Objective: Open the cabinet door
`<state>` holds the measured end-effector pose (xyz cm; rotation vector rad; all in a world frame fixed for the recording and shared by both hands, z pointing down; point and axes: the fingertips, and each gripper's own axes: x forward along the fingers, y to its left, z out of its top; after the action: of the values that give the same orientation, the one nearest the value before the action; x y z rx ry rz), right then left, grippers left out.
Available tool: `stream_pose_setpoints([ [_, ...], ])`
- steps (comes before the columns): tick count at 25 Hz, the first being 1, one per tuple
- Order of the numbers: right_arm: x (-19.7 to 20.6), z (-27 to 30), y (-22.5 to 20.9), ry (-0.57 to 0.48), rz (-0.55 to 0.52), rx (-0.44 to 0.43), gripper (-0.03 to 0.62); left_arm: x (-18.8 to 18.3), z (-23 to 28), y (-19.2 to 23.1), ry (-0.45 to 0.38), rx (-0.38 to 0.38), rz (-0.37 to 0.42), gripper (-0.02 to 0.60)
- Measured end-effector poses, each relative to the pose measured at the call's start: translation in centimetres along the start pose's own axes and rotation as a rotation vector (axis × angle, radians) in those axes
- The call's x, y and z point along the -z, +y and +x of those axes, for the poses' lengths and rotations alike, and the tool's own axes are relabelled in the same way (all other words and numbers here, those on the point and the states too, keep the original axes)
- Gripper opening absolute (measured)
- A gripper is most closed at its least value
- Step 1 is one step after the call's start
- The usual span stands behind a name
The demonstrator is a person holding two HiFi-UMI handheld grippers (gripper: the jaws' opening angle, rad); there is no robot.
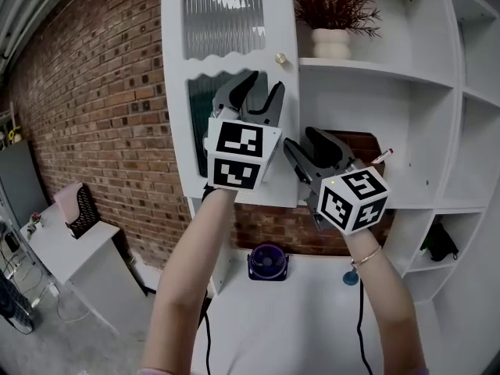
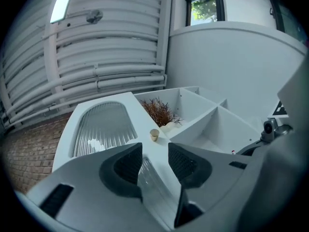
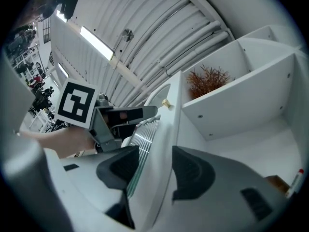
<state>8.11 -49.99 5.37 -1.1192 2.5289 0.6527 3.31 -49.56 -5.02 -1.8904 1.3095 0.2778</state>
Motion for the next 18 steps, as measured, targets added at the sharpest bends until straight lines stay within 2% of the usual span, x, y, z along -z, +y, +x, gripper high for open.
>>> stream_pose_setpoints([
  [11,0.2,1.0,-1.2,0.011,0.04,0.008,0.229,-2.7,4.0,-0.4,0.039,0.004,0.041,0.153],
  [18,0.6,0.9,-1.5,0.025,0.074,-0.007,0.232,-2.5,5.4,-0.5,0.095,-0.017,0.112,0.13],
])
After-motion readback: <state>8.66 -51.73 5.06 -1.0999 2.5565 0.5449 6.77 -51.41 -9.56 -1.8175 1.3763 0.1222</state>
